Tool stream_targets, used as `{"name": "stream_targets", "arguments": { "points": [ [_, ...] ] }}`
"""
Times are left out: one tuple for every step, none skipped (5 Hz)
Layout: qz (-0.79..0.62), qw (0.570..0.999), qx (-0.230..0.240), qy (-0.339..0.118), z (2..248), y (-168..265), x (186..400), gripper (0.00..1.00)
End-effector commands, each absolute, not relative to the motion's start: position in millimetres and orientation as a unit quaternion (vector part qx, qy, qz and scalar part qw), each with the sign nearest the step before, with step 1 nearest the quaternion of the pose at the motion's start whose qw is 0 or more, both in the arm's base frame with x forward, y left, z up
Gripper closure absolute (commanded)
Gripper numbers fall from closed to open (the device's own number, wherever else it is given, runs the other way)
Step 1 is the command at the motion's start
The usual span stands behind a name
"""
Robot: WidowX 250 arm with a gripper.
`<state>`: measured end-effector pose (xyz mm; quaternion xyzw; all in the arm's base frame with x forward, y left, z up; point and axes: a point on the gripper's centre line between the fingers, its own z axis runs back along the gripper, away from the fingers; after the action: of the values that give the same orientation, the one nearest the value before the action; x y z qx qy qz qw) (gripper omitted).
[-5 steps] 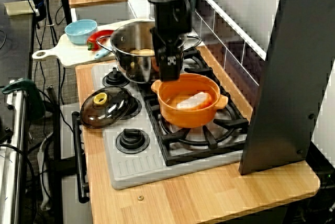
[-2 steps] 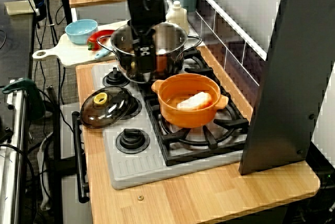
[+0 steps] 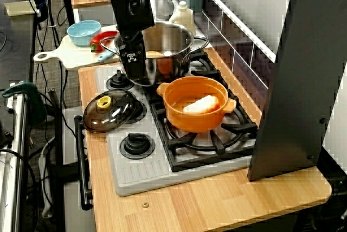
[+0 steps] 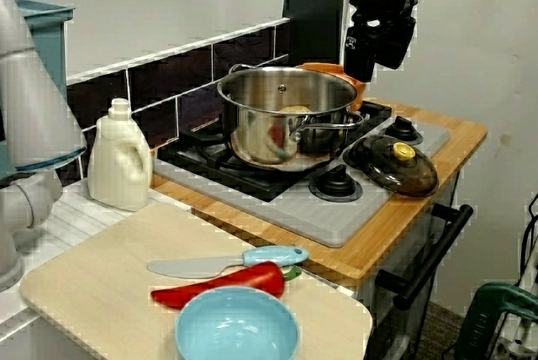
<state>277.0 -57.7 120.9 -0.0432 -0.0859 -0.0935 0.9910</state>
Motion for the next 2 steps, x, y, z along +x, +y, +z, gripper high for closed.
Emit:
{"name": "stream_targets", "arguments": {
  "points": [
    [-0.102,0.986,-0.036,-0.125,127.6,-46.7,254.2,0.0],
    [-0.1,0.986,-0.034,-0.126,124.7,-42.3,248.2,0.0]
  ]
}}
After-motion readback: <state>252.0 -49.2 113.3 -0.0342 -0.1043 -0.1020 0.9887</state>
